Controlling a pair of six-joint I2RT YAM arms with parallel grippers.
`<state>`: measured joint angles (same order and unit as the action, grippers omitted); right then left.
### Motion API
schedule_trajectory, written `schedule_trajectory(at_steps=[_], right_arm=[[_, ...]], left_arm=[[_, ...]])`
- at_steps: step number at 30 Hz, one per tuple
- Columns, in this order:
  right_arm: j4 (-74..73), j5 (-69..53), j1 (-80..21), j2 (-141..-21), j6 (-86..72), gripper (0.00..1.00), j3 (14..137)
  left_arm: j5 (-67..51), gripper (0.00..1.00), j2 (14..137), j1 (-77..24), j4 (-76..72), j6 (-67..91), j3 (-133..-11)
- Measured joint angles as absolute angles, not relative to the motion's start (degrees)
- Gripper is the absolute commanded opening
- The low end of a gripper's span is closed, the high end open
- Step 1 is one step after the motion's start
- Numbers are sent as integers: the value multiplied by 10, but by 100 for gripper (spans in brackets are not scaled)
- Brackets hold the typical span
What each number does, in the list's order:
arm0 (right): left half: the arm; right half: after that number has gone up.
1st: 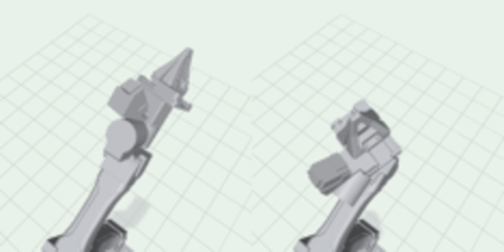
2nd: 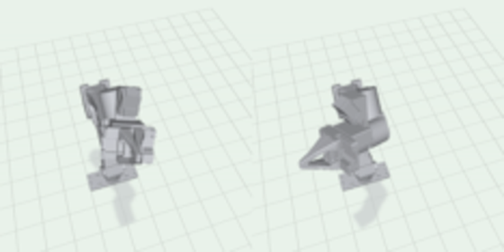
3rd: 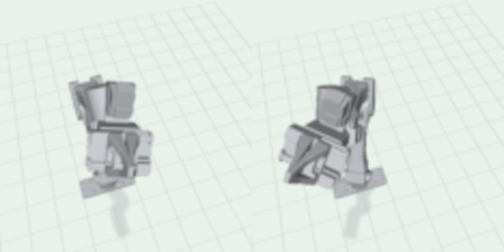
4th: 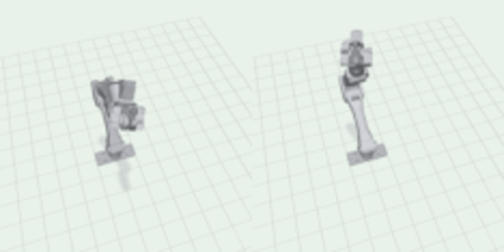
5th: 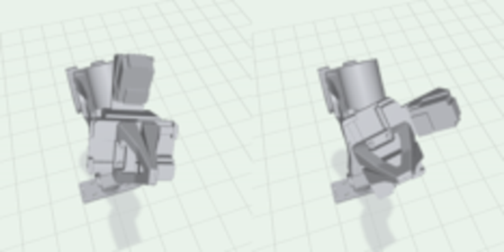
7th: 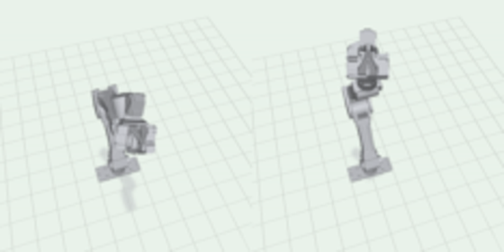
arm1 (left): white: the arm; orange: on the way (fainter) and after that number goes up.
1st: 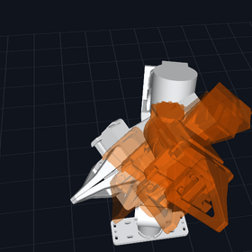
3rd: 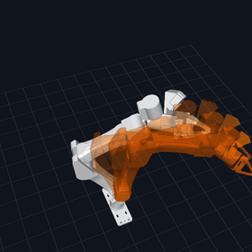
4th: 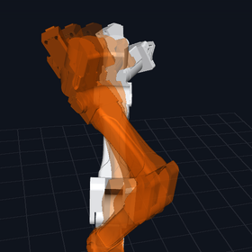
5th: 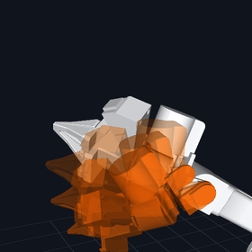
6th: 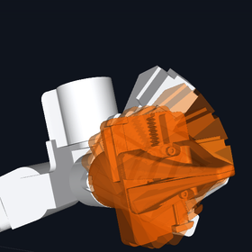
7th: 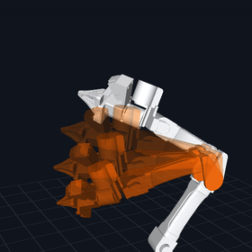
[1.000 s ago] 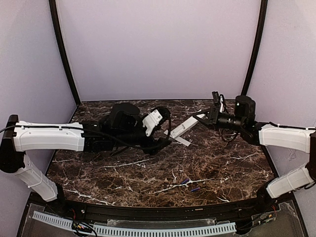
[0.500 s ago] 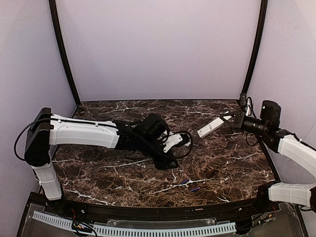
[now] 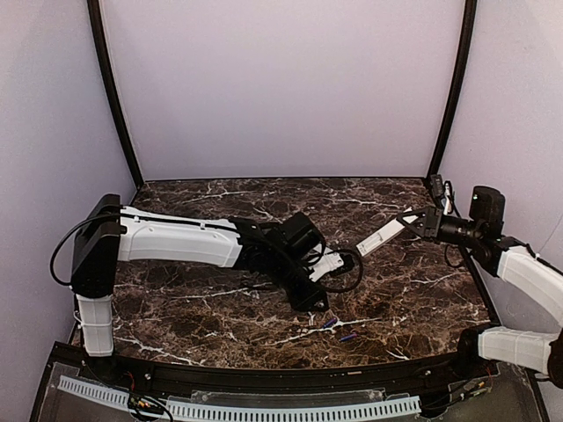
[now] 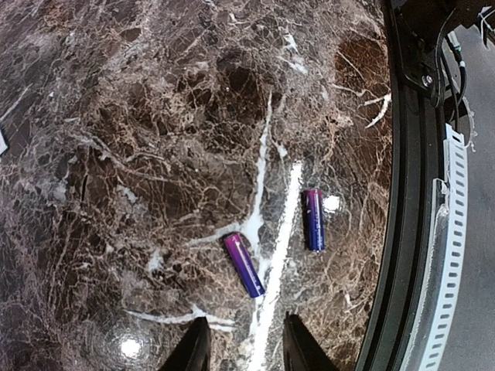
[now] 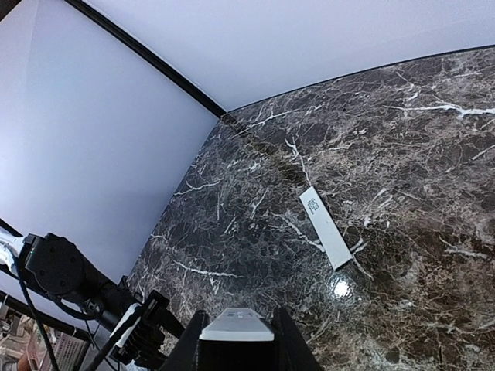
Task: Load the batteries into the remote control
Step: Pick up the battery from the center of the board.
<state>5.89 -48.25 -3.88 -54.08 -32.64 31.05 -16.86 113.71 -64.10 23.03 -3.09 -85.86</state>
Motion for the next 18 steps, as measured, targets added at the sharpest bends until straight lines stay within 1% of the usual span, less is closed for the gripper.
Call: schedule_trajectory(at_steps=[4, 7, 18], right_arm=[[55, -491, -32, -541, -320, 0, 308], [50, -494, -29, -542, -318, 0, 308], [33, -500, -13, -548, -315, 0, 307]], left_arm=[[-163, 35, 1162, -652, 251, -43, -886], [-157, 34, 1174, -663, 267, -55, -901], [-157, 25, 1220, -696, 310, -85, -967]])
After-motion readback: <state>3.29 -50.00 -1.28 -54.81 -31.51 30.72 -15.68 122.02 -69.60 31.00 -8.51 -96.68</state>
